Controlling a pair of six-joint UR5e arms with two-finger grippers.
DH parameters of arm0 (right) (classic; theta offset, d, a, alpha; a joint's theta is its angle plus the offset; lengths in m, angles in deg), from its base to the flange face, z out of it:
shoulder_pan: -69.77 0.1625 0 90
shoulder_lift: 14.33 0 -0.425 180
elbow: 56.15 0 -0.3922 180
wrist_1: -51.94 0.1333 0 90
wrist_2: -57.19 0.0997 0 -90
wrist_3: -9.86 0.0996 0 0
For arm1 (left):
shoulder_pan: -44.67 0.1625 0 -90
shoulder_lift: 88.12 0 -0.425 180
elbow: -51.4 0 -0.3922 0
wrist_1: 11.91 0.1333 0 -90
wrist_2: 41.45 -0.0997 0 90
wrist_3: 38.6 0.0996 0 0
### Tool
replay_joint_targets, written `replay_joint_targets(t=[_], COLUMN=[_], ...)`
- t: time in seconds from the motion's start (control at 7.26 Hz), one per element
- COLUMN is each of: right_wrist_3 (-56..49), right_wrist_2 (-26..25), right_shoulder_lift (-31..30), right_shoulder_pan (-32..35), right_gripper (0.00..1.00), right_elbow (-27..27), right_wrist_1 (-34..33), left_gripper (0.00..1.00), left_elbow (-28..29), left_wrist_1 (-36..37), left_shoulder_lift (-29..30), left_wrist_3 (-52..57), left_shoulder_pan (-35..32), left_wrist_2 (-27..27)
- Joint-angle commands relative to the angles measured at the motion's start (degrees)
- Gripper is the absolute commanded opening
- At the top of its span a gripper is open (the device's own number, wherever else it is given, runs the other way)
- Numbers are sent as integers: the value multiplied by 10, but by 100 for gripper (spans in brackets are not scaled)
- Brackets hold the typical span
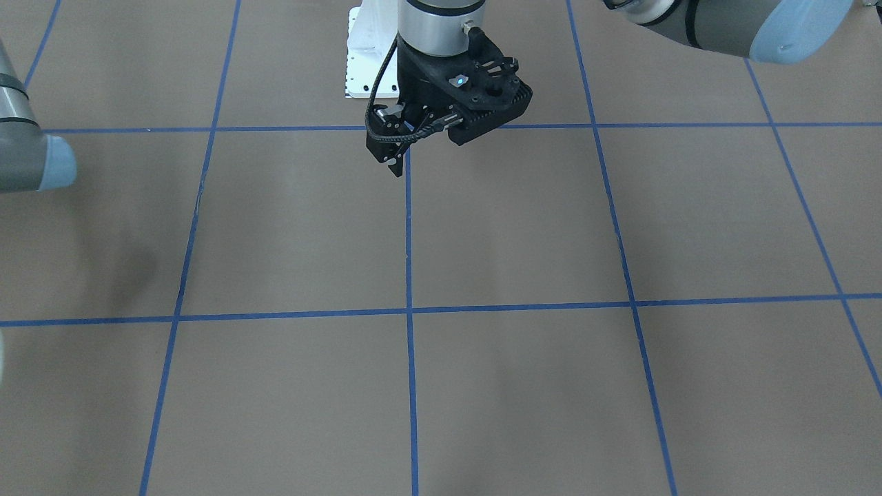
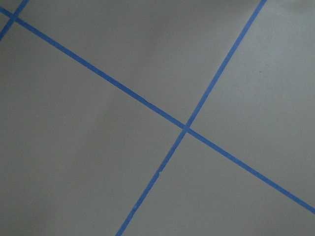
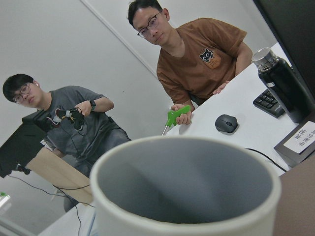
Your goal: Left arm hands cup to right arm to dump lemon
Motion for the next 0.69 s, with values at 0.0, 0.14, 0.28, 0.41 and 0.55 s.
replay_joint_targets(t=[0.0,0.14,0.28,0.41,0.55], right_wrist_3=[-97,-145,-167,-184,-232], right_wrist_2=[-39,-47,-48,-73,-132], right_shoulder_lift=[44,60,72,77,79], right_shoulder_pan=[-55,-79,-88,-114,-160], right_gripper=[19,21,21,22,22], right_elbow=[-25,-44,-49,-49,-49], right_wrist_1=[-113,-169,-205,-208,-208], left_gripper=[100,100,100,100,99], left_elbow=[17,30,35,36,36], left_wrist_1=[-43,-75,-81,-82,-95], left_shoulder_lift=[-1,-6,-4,-4,-4], left_wrist_3=[-5,-1,-2,-1,-1], left_shoulder_pan=[2,0,-2,-5,-11], left_wrist_2=[-1,-2,-2,-2,-4])
